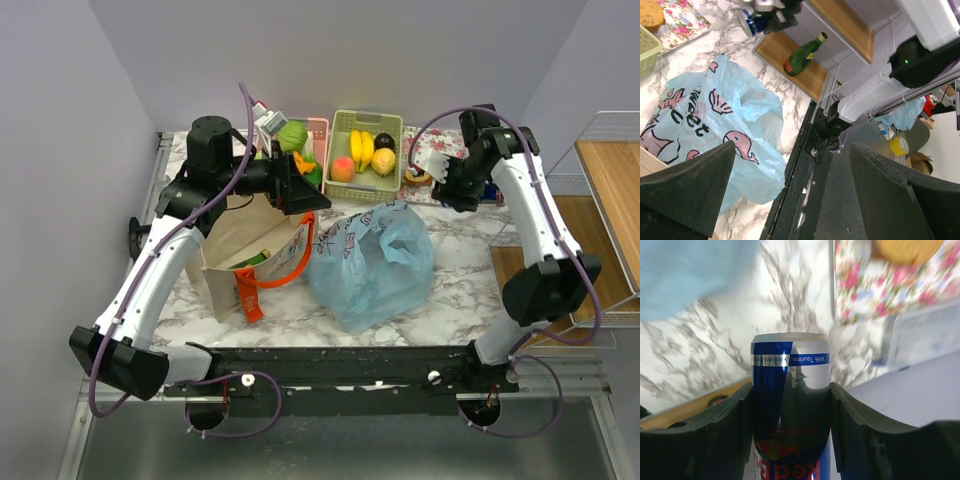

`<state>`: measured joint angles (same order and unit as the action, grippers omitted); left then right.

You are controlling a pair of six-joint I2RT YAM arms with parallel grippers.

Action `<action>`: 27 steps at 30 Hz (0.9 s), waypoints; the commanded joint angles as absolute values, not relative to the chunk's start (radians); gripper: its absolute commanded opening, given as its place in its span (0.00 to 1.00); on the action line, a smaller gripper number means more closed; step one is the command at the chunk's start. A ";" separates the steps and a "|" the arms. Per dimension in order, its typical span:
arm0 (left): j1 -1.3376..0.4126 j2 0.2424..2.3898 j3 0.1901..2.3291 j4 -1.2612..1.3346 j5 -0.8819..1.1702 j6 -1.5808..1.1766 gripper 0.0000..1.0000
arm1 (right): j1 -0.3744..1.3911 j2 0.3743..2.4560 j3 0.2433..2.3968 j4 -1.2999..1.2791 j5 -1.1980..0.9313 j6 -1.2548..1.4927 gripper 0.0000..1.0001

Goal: Untie the knot of the grocery bags and take out the mixed food

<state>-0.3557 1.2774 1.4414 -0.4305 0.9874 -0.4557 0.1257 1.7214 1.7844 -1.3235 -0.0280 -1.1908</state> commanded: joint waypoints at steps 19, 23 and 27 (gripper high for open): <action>-0.562 1.444 1.412 -0.020 1.074 -0.880 0.98 | 0.515 1.414 1.860 -1.064 -0.661 -0.918 0.03; -0.566 1.458 1.422 -0.068 1.050 -0.872 0.99 | 0.524 1.371 1.821 -1.003 -0.697 -0.914 0.03; -0.572 1.469 1.442 -0.069 1.051 -0.870 0.98 | 0.533 1.320 1.754 -0.937 -0.718 -0.917 0.04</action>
